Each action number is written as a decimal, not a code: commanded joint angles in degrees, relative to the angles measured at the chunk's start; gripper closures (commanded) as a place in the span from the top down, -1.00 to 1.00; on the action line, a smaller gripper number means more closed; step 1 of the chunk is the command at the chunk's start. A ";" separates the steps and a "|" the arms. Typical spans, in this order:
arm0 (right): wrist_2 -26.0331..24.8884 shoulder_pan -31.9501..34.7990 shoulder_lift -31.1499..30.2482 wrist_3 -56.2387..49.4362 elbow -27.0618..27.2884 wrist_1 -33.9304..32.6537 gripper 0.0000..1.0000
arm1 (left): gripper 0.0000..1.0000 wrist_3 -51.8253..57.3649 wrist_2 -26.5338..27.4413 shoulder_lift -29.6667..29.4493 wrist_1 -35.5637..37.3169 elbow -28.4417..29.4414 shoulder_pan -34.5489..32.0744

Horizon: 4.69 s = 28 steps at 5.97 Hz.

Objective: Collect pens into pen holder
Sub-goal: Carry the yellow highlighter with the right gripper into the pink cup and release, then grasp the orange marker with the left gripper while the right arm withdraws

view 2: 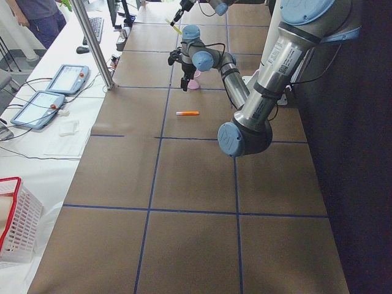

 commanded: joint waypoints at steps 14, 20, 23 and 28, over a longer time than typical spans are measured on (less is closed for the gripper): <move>-9.00 -18.43 17.92 15.14 -4.38 -27.94 0.99 | 1.00 -2.32 -0.01 0.25 0.09 0.15 0.22; 35.54 11.21 11.98 -25.58 -5.76 -42.18 0.99 | 0.90 -23.95 12.47 -0.19 -10.25 12.77 9.01; 35.75 11.24 11.78 -25.65 -6.11 -41.65 0.99 | 0.82 -23.87 12.47 -0.19 -11.60 16.75 9.01; 35.75 11.24 11.78 -25.47 -6.03 -41.56 0.99 | 0.08 -23.43 12.47 -0.19 -17.49 22.13 8.13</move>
